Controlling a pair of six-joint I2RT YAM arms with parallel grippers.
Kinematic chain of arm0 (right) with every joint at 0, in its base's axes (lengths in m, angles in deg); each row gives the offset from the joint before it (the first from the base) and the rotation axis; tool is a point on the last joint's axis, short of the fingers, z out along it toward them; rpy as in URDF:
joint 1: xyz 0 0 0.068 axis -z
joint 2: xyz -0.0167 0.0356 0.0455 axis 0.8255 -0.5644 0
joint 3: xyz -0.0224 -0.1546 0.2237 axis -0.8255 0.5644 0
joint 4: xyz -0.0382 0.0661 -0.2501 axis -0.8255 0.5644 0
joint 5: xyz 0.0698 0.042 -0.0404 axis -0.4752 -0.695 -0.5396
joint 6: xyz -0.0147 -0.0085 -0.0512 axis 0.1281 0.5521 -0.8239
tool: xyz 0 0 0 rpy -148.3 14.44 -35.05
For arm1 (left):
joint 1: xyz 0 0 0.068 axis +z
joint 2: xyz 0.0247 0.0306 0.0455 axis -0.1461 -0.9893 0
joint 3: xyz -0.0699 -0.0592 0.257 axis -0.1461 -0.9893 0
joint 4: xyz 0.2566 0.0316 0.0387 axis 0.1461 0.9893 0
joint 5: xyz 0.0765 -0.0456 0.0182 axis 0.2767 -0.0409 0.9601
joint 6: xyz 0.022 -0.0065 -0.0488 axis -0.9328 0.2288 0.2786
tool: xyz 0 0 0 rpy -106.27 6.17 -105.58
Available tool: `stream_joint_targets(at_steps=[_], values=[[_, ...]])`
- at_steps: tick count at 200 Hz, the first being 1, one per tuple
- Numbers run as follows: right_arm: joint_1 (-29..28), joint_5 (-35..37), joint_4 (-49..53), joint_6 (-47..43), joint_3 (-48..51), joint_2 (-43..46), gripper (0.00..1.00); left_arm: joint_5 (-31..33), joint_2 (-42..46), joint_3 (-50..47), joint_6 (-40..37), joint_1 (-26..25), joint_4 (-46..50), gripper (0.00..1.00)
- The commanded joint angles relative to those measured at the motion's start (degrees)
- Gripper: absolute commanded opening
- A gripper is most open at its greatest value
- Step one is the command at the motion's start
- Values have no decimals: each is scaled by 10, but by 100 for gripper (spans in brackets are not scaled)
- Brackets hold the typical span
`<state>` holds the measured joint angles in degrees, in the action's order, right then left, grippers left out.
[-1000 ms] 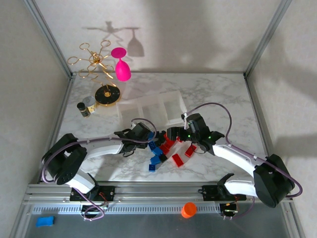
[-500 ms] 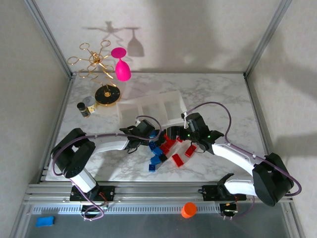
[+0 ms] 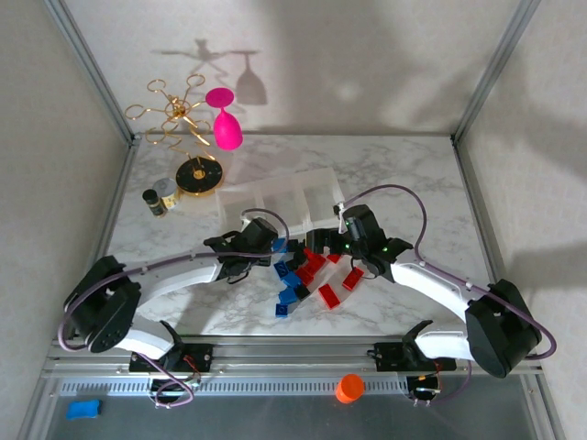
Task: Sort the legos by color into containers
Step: Pick up the lego from the center of the table, then place the lego in the container.
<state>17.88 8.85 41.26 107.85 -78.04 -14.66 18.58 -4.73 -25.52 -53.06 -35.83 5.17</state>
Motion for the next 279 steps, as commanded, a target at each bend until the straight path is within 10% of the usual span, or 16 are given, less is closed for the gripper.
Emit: stream_joint_targets(at_steps=[1,170,279], values=[[-6,-10,-20,-8,-24,-8,99,24,47,18,18,-3,41,24],[-10,9,-103,15,-54,-72,99,74,-159,185,-31,169,-42,26],[-9,33,-80,-10,-71,-51,99,78,-179,201,-31,171,-23,56]])
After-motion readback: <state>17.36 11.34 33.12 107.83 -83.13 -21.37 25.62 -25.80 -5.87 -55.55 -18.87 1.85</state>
